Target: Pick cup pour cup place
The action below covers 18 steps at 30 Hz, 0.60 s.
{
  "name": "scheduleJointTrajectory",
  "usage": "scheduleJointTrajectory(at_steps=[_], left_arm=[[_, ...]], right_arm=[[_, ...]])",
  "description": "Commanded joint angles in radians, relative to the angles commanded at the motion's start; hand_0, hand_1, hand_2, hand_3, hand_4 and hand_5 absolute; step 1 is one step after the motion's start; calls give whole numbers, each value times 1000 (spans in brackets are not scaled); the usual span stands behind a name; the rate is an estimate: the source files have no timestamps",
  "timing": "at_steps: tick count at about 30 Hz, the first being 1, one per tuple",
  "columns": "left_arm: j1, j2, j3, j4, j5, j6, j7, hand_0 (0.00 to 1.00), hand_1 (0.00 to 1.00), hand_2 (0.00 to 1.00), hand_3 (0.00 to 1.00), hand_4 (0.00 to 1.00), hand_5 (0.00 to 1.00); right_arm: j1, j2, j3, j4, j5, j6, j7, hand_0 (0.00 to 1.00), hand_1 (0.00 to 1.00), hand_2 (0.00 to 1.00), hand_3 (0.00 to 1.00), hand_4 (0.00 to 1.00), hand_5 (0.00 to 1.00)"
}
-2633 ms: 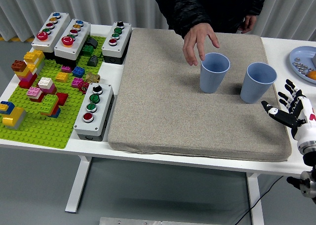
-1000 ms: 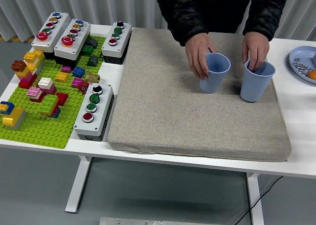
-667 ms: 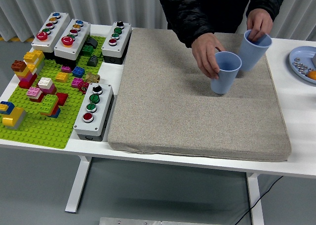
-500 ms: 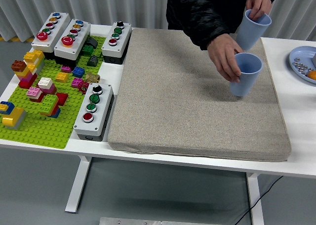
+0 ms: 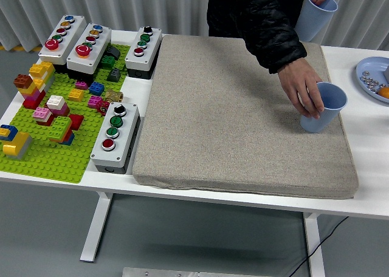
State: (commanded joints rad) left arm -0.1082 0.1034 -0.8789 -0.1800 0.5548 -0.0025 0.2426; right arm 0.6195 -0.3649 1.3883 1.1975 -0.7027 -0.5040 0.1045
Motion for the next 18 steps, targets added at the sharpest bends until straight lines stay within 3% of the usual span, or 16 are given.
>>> scheduleJointTrajectory(at_steps=[18], left_arm=[[-4, -1, 5, 0, -3, -1, -2, 760, 804, 845, 758, 508, 950]], right_arm=[[-3, 6, 6, -2, -21, -1, -2, 876, 775, 787, 778, 780, 979]])
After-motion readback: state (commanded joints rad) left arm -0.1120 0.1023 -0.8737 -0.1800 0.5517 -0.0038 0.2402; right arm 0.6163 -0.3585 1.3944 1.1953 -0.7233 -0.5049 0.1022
